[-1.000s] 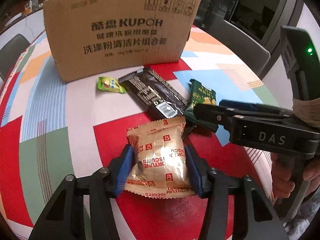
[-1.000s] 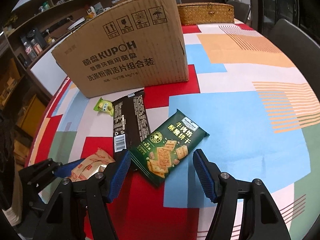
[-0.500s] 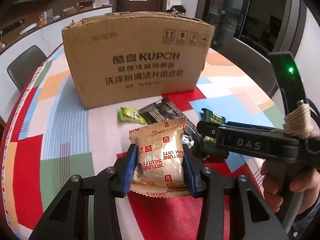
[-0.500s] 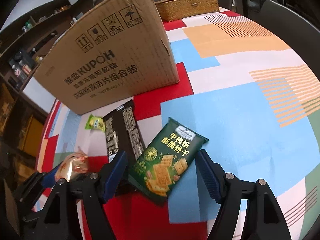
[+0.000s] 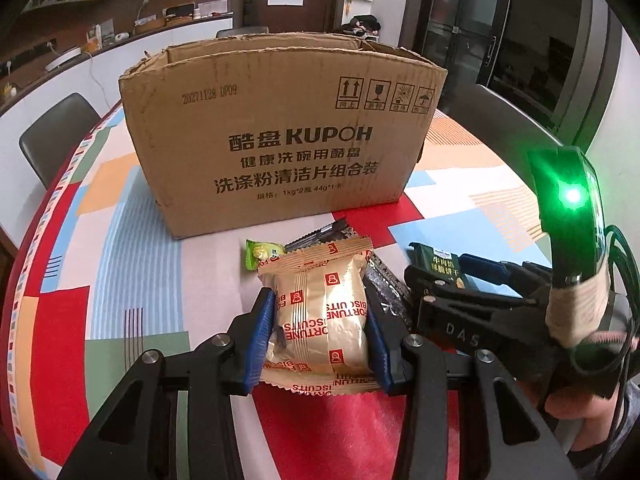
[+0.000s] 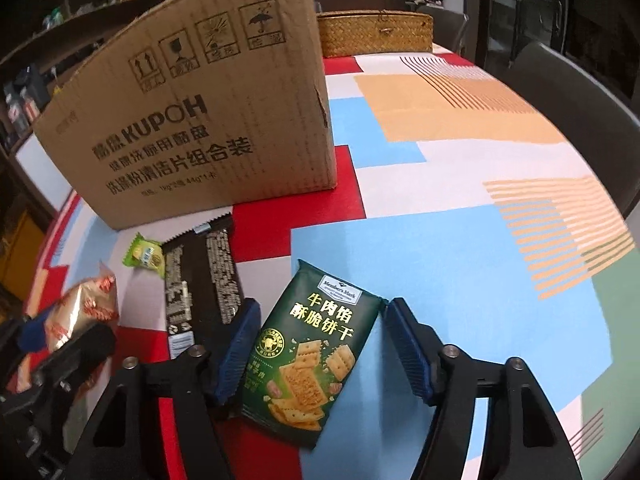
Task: Organize snacks
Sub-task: 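Lift and carry both bags over the cardboard box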
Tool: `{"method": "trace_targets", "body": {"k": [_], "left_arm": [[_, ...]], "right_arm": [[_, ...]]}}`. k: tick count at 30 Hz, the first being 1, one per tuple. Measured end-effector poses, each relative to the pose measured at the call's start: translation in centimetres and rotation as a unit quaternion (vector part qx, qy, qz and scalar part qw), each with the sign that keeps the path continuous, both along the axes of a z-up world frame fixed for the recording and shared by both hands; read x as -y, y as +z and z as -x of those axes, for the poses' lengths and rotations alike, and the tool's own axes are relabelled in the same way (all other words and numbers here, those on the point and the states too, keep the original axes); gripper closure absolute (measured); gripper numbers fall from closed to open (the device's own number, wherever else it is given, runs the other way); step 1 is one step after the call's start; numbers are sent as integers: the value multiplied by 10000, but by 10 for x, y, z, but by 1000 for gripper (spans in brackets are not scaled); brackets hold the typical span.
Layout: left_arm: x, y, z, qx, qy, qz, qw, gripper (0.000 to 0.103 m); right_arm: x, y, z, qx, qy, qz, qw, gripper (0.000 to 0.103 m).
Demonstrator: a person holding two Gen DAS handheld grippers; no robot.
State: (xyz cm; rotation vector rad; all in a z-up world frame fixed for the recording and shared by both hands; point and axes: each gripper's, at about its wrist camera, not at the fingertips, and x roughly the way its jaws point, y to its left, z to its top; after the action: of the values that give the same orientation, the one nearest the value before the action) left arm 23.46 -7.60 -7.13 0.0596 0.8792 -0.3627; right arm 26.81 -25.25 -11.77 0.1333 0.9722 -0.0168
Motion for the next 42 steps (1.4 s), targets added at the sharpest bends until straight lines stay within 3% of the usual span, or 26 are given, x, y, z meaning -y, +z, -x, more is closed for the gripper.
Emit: {"method": "trace_targets", "body": {"k": [3,4,17,28,42], "left_arm": [[0,0,-1,5,22,-15,10000,60],[0,0,-1,16,32,-32,10000,60],[-3,16,7,202,82,2,9998,60],[-15,66,16,683,141,214,9973,60],[-24,130,6,1415,189,125,9897,60]], "right_arm": [[0,0,0,4,30,145,9999,47],[0,0,0,9,45,199,9998,55],[5,18,13,257,209,151,9993,55],[-1,82,31,1099,503,85,9926,55],[-19,150,21,1897,878,28,9779,55]]}}
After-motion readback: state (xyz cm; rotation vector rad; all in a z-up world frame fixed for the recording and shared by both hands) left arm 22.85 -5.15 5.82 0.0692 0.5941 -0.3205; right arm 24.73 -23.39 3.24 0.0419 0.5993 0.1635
